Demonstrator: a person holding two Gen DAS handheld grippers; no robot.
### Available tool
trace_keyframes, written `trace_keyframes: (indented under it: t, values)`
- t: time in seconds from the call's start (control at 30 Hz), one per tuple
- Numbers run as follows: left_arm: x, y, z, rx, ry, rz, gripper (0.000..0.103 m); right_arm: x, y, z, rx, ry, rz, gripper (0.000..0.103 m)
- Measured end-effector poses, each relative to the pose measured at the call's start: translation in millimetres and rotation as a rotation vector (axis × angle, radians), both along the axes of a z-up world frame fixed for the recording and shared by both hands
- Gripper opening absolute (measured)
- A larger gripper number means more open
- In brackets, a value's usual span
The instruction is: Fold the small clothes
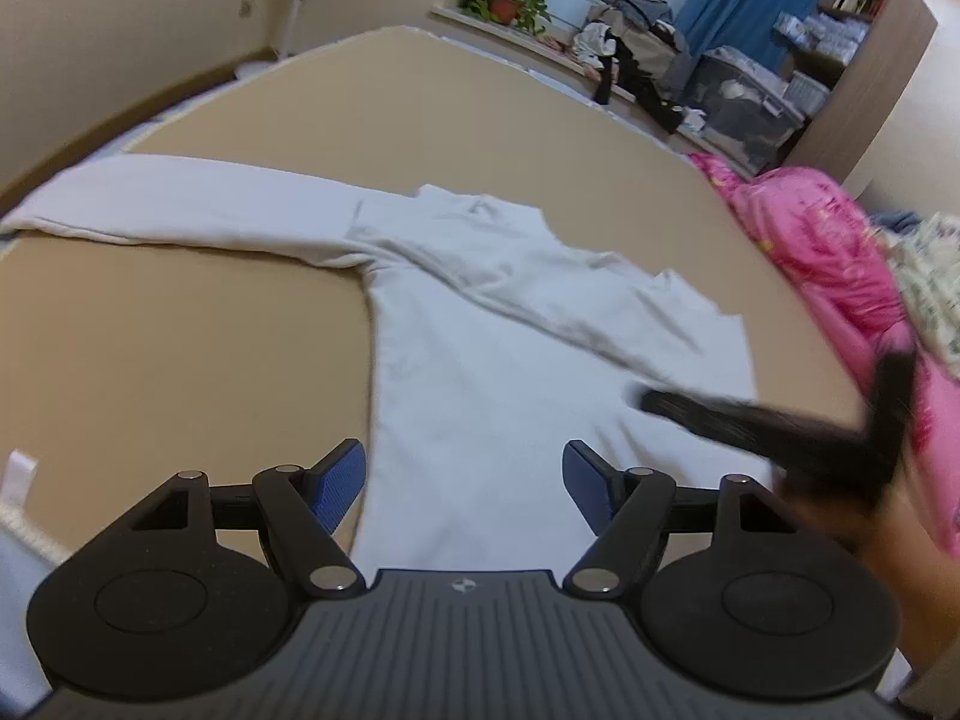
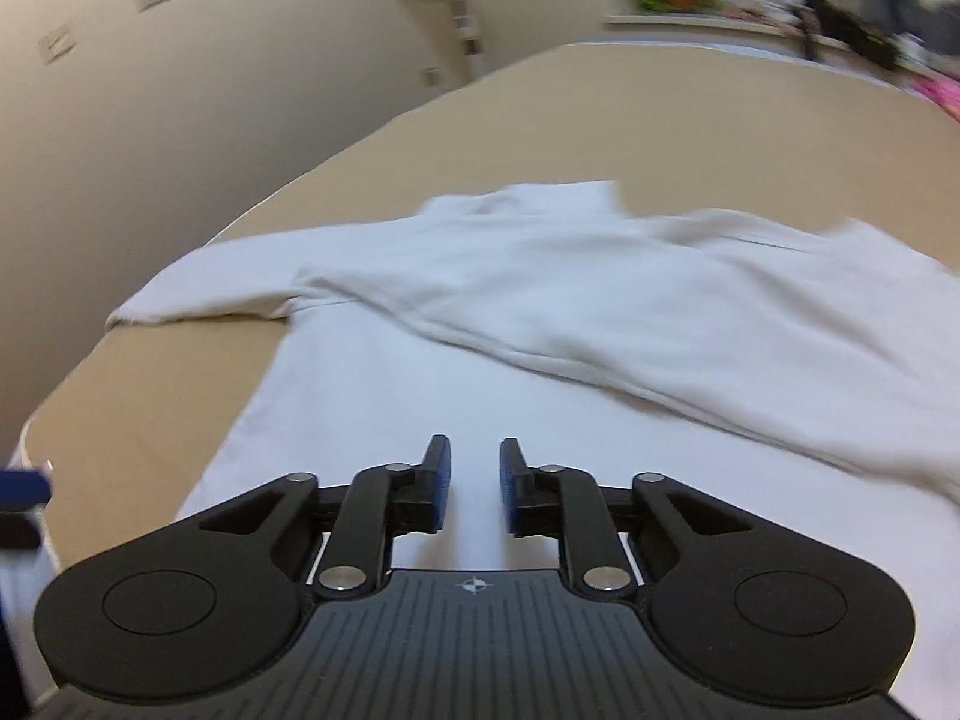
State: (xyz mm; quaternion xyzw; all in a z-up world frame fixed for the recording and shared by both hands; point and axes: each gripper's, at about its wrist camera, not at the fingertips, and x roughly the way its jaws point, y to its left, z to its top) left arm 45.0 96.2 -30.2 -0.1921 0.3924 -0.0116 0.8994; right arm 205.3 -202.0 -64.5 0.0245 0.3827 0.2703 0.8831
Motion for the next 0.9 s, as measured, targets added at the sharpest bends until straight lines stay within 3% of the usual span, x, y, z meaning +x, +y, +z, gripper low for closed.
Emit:
trace_keyframes:
  t: [0.07,0.1,0.13,0.17,0.27,0.4,0.47,0.57,0.67,0.9]
  values:
    - [17,11,4,-0.035,0.010,-0.009,0.056,-20,-45,19,-0.011,-0.025,-0.025,0.023]
    - [30,17,5,-0.043,0.019,-0.008,0.036,-32,-71,29,-0.017,-0.038,-0.044,0.027]
    - [43,23,6,-0.039,0.024,-0.003,0.024,-45,-91,35,-0.020,-0.044,-0.067,0.028]
    - [60,30,4,-0.029,0.026,0.010,0.023,-59,-111,38,-0.024,-0.044,-0.091,0.030]
    - [104,53,-7,-0.065,0.039,0.057,0.023,-93,-160,38,-0.063,-0.053,-0.153,0.030]
    - [145,77,-27,-0.072,0.006,0.114,0.023,-109,-188,18,-0.083,-0.061,-0.258,0.030]
    - [157,84,-38,-0.081,0.009,0.141,0.023,-98,-186,11,-0.086,-0.021,-0.311,0.030]
    - [169,92,-45,-0.121,0.001,0.174,0.029,-85,-177,8,-0.054,-0.061,-0.317,0.030]
    - [174,94,-47,-0.104,-0.019,0.189,0.045,-70,-165,-4,-0.139,-0.063,-0.301,0.030]
    - [189,89,-57,-0.083,-0.020,0.203,0.046,-22,-127,-18,-0.335,-0.195,-0.219,0.033]
